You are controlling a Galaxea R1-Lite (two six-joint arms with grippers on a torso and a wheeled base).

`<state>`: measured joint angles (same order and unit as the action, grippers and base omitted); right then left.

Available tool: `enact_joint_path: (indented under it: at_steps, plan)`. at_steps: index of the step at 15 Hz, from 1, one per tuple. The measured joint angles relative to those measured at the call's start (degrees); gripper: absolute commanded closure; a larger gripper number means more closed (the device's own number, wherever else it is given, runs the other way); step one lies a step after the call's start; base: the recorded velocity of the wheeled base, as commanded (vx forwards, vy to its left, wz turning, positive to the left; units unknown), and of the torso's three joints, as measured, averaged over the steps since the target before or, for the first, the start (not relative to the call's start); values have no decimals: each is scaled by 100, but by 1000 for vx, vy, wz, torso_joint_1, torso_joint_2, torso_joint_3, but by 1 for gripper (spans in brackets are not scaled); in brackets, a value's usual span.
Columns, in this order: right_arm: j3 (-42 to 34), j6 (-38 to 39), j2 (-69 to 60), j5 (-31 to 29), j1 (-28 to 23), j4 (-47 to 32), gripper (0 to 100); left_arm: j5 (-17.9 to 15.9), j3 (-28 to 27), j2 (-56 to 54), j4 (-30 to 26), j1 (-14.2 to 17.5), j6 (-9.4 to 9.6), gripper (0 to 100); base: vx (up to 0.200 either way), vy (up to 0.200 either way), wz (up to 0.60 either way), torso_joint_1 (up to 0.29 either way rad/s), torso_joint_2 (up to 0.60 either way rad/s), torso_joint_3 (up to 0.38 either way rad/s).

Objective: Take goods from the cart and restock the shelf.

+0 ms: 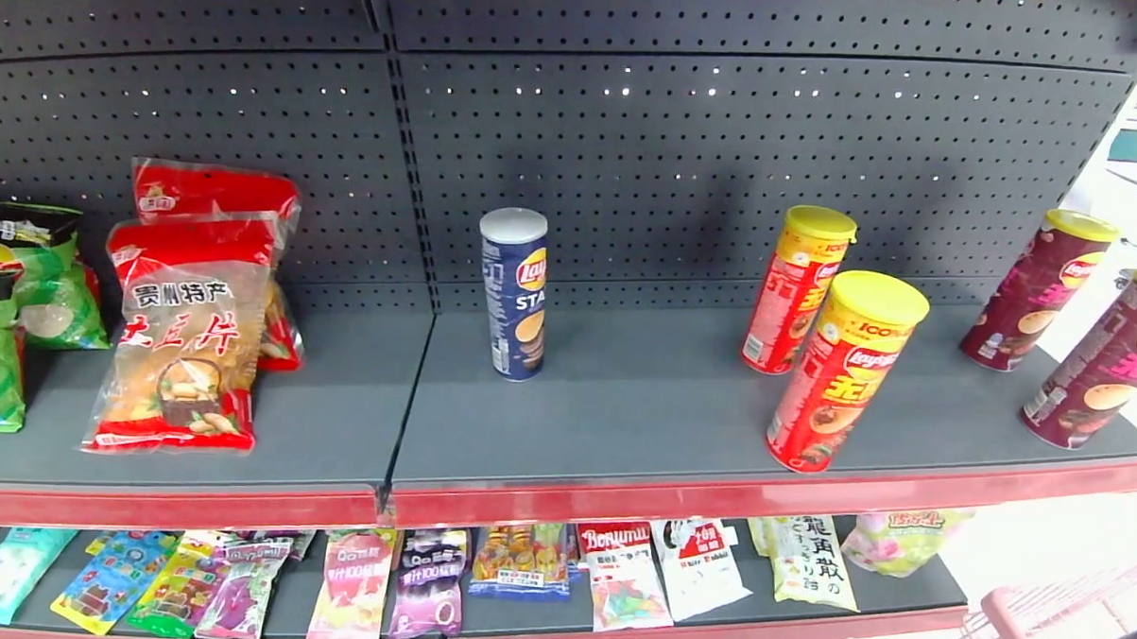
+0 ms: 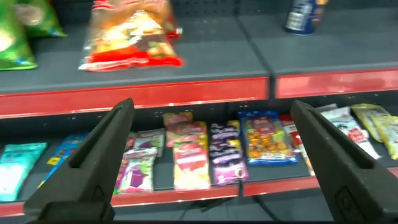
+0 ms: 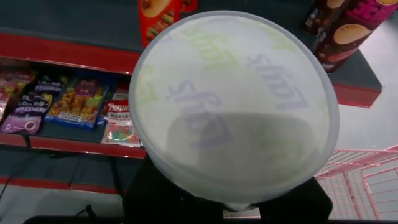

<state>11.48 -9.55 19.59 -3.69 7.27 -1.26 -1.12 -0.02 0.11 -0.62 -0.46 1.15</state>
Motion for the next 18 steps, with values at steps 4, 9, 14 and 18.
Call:
enact_joint_path:
  at_steps: [4, 9, 14, 18]
  plan:
    - [-52, -2, -77, -21, 9, -7, 100, -10, -7, 0, -2, 0, -13, 0, 0, 0, 0, 0, 0, 0]
    - [-383, -28, -653, -27, -2, -9, 100, 6, -7, 10, -6, 5, -6, 0, 0, 0, 0, 0, 0, 0]
    - [-503, 2, -1058, 169, 59, -5, 100, -24, -149, 405, -22, -251, 158, 0, 0, 0, 0, 0, 0, 0]
    - [-844, -5, -1285, 182, 63, 11, 100, -40, -1664, 2037, 0, -378, -63, 0, 0, 0, 0, 0, 0, 0]
